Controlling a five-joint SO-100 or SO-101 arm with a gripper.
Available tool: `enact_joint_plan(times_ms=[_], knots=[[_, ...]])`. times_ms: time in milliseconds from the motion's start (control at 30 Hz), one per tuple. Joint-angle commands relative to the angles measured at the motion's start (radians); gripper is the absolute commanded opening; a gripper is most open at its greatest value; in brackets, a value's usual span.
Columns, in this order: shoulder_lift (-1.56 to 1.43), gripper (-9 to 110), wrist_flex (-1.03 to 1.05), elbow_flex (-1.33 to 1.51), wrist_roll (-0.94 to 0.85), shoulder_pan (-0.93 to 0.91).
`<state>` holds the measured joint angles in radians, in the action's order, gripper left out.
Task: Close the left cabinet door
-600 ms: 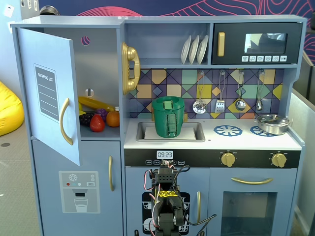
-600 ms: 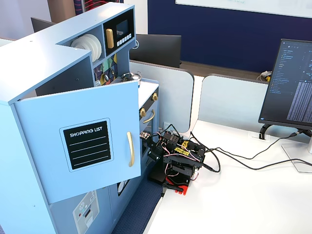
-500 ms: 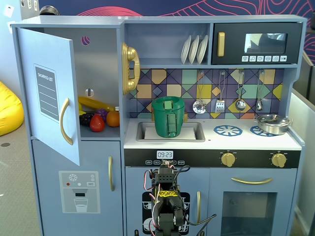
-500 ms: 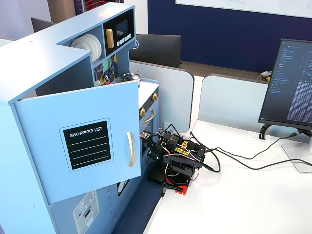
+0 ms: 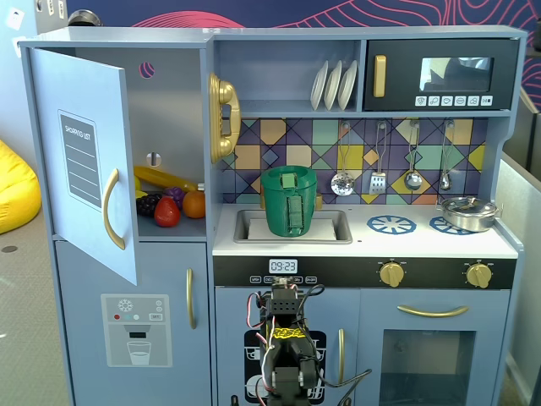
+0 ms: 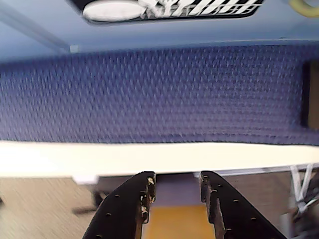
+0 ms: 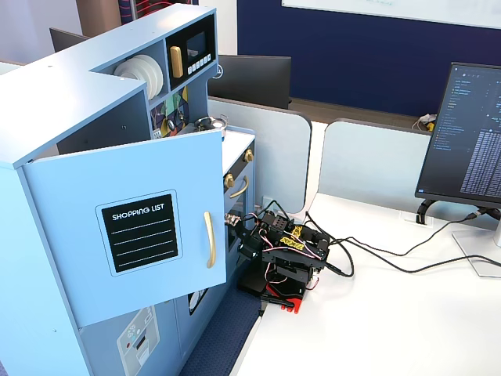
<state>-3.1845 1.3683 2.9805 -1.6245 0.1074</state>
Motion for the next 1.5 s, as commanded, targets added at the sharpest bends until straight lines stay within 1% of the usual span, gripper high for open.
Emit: enact_joint_plan(times_ms=[0, 33, 133, 300, 433, 533, 667, 767, 900, 1033, 1133, 1467], knots=[[0.012, 0, -0.011, -0.064, 0.083, 0.359], [0.02, 0, -0.066, -0.097, 0.11, 0.472], [0.06, 0, -0.212, -0.193, 0.1, 0.804], [0.14, 0, -0.569, -0.27, -0.129, 1.235], [0.27, 0, -0.9, -0.301, -0.179, 1.509], [0.405, 0, -1.135, -0.337, -0.213, 1.617], [0.632, 0, -1.371, -0.465, -0.29, 1.664], [0.802, 0, -1.473, -0.588, -0.339, 1.635], [1.011, 0, -1.545, -0.796, -0.35, 1.591], [1.149, 0, -1.532, -0.971, -0.373, 1.557], [1.181, 0, -1.506, -1.019, -0.38, 1.531], [1.155, 0, -1.474, -1.0, -0.4, 1.404]])
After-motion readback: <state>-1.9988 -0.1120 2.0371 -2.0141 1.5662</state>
